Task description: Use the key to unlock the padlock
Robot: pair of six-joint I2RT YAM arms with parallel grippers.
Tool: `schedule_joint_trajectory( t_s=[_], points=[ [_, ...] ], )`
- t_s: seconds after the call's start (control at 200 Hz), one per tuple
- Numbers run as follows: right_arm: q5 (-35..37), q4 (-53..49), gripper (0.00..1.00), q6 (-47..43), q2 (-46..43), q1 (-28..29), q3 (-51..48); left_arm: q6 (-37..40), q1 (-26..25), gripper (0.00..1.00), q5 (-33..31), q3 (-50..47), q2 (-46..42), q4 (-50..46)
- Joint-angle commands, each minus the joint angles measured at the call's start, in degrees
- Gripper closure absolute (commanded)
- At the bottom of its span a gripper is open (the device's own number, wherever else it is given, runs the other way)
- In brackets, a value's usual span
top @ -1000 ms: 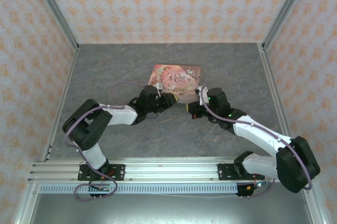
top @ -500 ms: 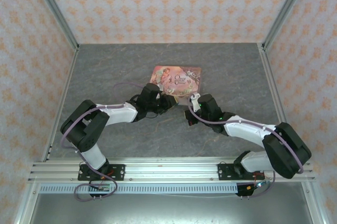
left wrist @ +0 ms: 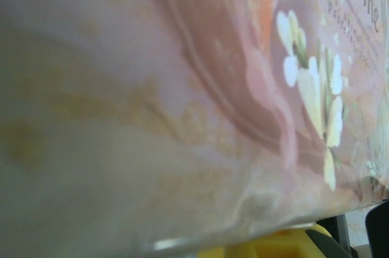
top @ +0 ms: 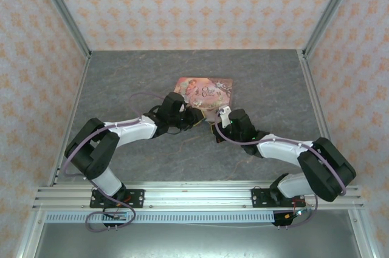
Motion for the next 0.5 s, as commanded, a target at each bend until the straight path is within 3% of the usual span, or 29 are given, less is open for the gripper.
schedule_joint_trajectory(
  t_s=[0.0, 0.495],
  points=[
    [-1.27, 4.11, 1.00, -0.15, 1.09, 0.37, -0.37, -1.42, 0.48, 0.78, 2.37, 2.33, -3.03, -0.83],
    [-4.75, 5.73, 1.00, 0.84, 2.85, 0.38, 0.07, -2.48, 0.61, 0.79, 2.11, 1.94, -2.78, -0.18]
  ],
)
